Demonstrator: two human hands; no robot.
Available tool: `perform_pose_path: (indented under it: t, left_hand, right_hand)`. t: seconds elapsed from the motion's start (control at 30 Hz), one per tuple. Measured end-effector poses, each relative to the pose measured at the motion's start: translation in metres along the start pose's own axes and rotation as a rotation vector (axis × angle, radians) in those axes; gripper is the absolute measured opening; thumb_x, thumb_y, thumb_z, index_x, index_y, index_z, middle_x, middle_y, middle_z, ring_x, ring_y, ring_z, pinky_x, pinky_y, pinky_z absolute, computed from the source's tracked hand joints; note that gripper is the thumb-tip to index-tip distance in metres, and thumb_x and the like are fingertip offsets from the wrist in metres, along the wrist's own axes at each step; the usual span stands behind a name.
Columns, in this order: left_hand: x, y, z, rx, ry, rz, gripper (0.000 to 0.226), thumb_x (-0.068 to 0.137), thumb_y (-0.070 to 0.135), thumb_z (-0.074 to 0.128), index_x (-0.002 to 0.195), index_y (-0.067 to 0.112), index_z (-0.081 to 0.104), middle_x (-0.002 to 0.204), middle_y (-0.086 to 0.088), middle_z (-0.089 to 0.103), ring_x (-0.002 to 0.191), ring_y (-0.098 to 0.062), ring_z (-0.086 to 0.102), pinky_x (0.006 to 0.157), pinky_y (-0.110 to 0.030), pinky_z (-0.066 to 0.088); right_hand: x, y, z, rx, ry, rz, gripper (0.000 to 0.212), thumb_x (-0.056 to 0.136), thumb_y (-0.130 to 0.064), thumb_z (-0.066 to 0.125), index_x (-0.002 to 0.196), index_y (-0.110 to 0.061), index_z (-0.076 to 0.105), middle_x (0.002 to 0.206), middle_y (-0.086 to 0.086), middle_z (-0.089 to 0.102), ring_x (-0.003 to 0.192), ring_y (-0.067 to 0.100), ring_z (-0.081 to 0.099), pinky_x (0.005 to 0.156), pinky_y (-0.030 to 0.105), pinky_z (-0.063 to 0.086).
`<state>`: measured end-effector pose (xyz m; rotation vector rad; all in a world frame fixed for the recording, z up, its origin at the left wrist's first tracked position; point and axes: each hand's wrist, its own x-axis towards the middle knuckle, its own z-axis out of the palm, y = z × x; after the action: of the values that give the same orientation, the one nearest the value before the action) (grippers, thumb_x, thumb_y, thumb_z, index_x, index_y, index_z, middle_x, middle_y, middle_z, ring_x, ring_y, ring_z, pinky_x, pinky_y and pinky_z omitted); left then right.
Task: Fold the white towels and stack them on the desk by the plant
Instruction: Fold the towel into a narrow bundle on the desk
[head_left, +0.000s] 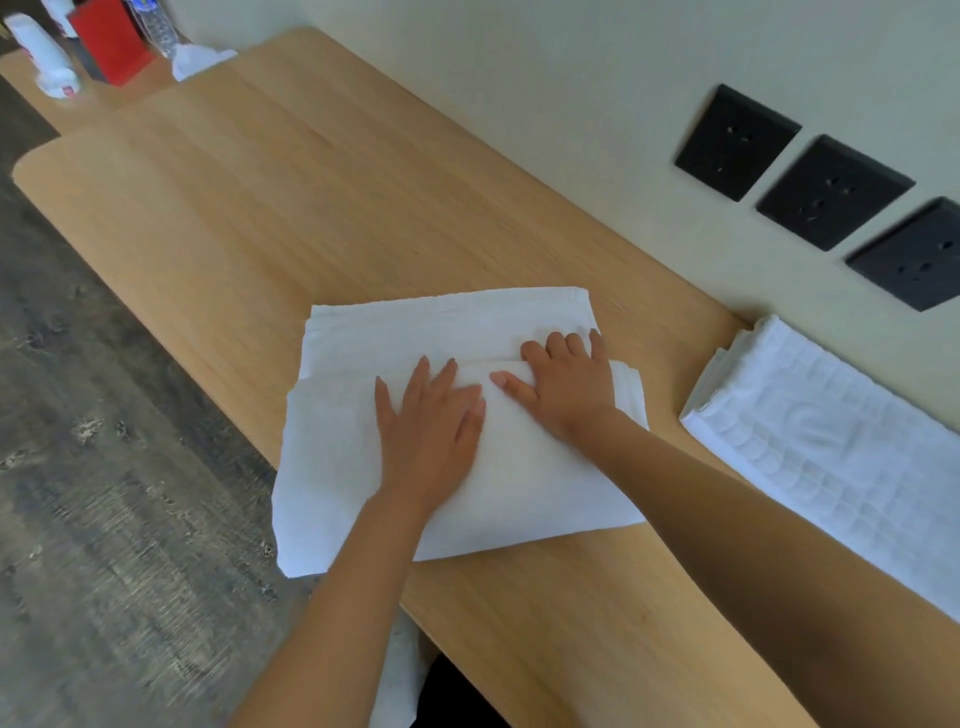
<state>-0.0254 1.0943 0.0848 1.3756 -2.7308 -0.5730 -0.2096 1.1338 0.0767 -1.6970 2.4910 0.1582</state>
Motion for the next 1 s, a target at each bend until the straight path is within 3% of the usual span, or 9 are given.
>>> perform_pose_path:
  t: [0.1,0.17,0.27,0.33,0.43,0.57,0.8,1.0]
  left_hand:
    - [-0.015,-0.004,0.013,0.090,-0.058,0.055,0.074,0.084,0.053,-0.013,0.153,0.032,0.004,0.160,0.008,-0.011,0.145,-0.012,-0.018,0.111,-0.047,-0.022]
    - [-0.008,-0.007,0.018,0.093,-0.040,0.027,0.075,0.083,0.051,-0.016,0.153,0.030,0.003,0.160,0.008,-0.010,0.146,-0.011,-0.015,0.113,-0.046,-0.020]
    - [-0.007,-0.005,0.020,0.113,-0.008,0.027,0.074,0.084,0.049,-0.015,0.153,0.029,0.005,0.160,0.008,-0.005,0.147,-0.010,-0.011,0.113,-0.045,-0.018]
    - [-0.010,-0.006,0.020,0.112,-0.014,0.037,0.075,0.082,0.049,-0.014,0.153,0.029,0.004,0.160,0.008,-0.005,0.147,-0.011,-0.011,0.113,-0.044,-0.018]
    - [-0.010,-0.007,0.021,0.128,0.000,0.032,0.076,0.081,0.045,-0.015,0.153,0.028,0.008,0.160,0.008,-0.004,0.147,-0.011,-0.010,0.113,-0.042,-0.018]
    - [-0.010,-0.006,0.023,0.094,0.038,0.017,0.073,0.087,0.044,-0.012,0.152,0.029,0.018,0.160,0.008,0.004,0.147,-0.010,-0.003,0.114,-0.040,-0.017]
    - [-0.011,-0.005,0.023,0.062,0.063,0.018,0.070,0.090,0.046,-0.009,0.151,0.029,0.021,0.160,0.008,0.007,0.148,-0.011,-0.002,0.114,-0.039,-0.018]
    - [-0.010,-0.006,0.025,0.047,0.084,0.032,0.067,0.092,0.045,-0.005,0.151,0.028,0.023,0.160,0.007,0.009,0.148,-0.012,0.000,0.114,-0.040,-0.018]
  right_hand:
    - [-0.003,-0.003,0.000,0.022,0.007,-0.016,0.075,0.090,-0.067,0.006,0.130,-0.022,0.051,0.133,0.003,0.050,0.133,0.024,0.035,0.117,0.048,0.003]
    - [-0.011,-0.012,0.002,0.141,0.083,-0.050,0.062,0.098,-0.052,0.013,0.137,-0.019,0.048,0.146,0.002,0.043,0.145,0.021,0.021,0.118,0.045,-0.003]
    - [-0.042,-0.040,0.004,0.435,0.246,-0.159,0.057,0.099,-0.037,0.017,0.143,-0.012,0.041,0.152,0.004,0.036,0.146,0.020,0.017,0.119,0.040,0.001]
    - [-0.063,-0.056,0.009,0.503,0.135,-0.209,0.058,0.099,-0.038,0.012,0.150,-0.012,0.025,0.158,0.000,0.020,0.147,0.012,0.004,0.120,0.036,-0.001]
    - [-0.077,-0.054,0.020,0.371,0.039,-0.233,0.062,0.096,-0.043,0.000,0.152,-0.018,0.007,0.158,-0.009,-0.002,0.144,0.003,-0.011,0.119,0.033,-0.009]
    - [-0.074,-0.027,0.024,0.263,0.022,-0.176,0.058,0.094,-0.045,-0.005,0.148,-0.024,-0.004,0.158,-0.008,-0.008,0.141,0.002,-0.018,0.116,0.028,-0.016]
    - [-0.077,0.014,0.032,0.241,0.076,0.027,0.059,0.096,-0.049,0.002,0.150,-0.028,-0.005,0.157,-0.007,-0.014,0.144,0.008,-0.019,0.117,0.030,-0.015]
    - [-0.075,0.023,0.030,0.261,0.069,0.101,0.067,0.092,-0.053,0.000,0.150,-0.021,-0.008,0.156,-0.005,-0.018,0.141,0.007,-0.024,0.115,0.030,-0.019]
